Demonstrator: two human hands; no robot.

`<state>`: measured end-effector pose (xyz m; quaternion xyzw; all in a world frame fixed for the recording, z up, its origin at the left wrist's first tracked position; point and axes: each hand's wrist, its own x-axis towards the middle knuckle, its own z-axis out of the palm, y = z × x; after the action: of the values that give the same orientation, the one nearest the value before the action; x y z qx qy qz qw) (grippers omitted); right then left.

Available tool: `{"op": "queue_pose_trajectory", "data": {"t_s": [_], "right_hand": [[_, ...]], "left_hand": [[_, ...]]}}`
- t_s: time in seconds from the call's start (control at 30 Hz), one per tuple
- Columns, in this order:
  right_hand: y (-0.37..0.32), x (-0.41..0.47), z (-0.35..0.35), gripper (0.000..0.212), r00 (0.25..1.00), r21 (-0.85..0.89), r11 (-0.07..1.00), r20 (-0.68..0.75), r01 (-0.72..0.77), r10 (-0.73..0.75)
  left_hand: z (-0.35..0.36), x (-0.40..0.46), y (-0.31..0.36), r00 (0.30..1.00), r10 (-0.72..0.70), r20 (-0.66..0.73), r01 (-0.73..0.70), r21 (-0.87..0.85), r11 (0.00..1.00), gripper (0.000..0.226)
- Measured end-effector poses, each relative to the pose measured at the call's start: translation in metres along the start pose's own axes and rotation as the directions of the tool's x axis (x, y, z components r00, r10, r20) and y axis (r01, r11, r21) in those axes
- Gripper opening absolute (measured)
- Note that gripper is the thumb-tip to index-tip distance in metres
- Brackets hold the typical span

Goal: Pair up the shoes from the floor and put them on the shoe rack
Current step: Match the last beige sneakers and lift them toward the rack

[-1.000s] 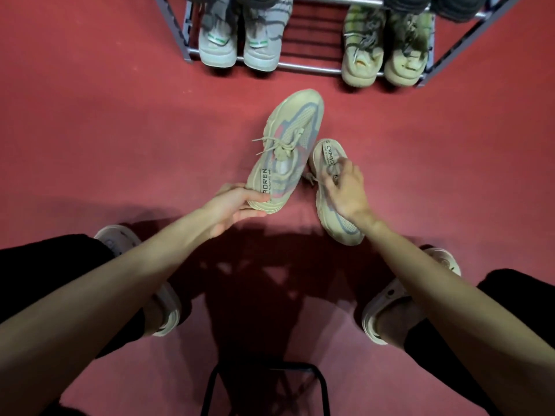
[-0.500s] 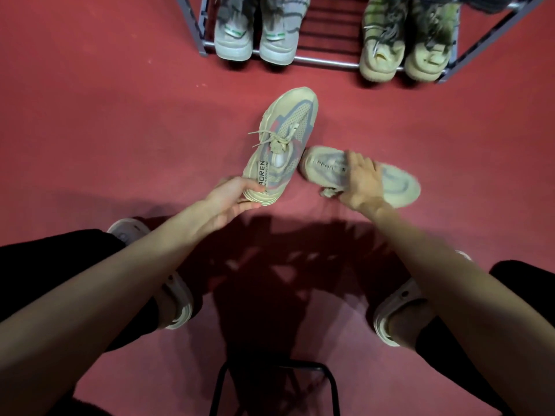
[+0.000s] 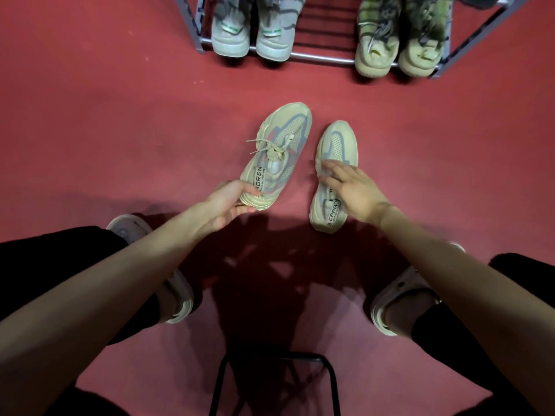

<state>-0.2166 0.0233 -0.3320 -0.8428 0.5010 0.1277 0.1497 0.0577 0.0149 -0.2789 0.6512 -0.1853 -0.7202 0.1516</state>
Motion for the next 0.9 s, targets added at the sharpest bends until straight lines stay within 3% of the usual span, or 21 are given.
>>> {"op": "queue_pose_trajectory", "data": {"t_s": [0.07,0.1,0.17,0.23,0.33,0.5,0.63,0.7,0.9], "right_hand": [[-0.018,-0.007,-0.001,0.064,0.960,0.158,0.956,-0.089,-0.248,0.264],[-0.028,-0.007,-0.001,0.065,0.893,0.240,0.878,-0.077,-0.414,0.443],[-0.049,-0.004,0.002,0.089,0.688,0.343,0.632,0.057,-0.694,0.724],[-0.063,0.000,0.008,0.113,0.542,0.383,0.443,0.202,-0.810,0.816],[-0.071,0.006,0.017,0.119,0.456,0.389,0.323,0.322,-0.863,0.829],[-0.065,0.009,0.010,0.110,0.435,0.465,0.232,0.393,-0.854,0.810],[-0.050,-0.003,-0.027,0.093,0.536,0.503,0.326,0.360,-0.801,0.763],[-0.039,-0.011,-0.058,0.086,0.548,0.517,0.334,0.343,-0.788,0.763],[-0.023,-0.061,-0.160,0.075,0.592,0.580,0.407,0.166,-0.705,0.788]], "left_hand": [[0.001,0.000,-0.002,1.000,-0.011,0.027,0.011,0.006,1.000,0.019],[0.001,0.001,-0.003,0.999,-0.016,0.042,0.016,0.004,1.000,0.022],[0.001,0.001,-0.004,0.998,-0.019,0.053,0.019,-0.006,1.000,0.023],[0.001,0.001,-0.003,0.999,-0.013,0.044,0.013,-0.003,1.000,0.020],[-0.001,0.000,-0.001,1.000,-0.013,0.023,0.013,0.005,1.000,0.016],[0.002,-0.008,0.006,1.000,-0.024,-0.010,0.024,-0.003,1.000,0.017],[0.015,-0.030,0.023,0.999,-0.020,-0.033,0.020,-0.008,1.000,0.015],[0.021,-0.046,0.035,1.000,0.005,-0.026,-0.005,0.010,1.000,0.014],[0.031,-0.111,0.073,0.971,0.236,-0.018,-0.234,0.077,0.969,0.013]]}}
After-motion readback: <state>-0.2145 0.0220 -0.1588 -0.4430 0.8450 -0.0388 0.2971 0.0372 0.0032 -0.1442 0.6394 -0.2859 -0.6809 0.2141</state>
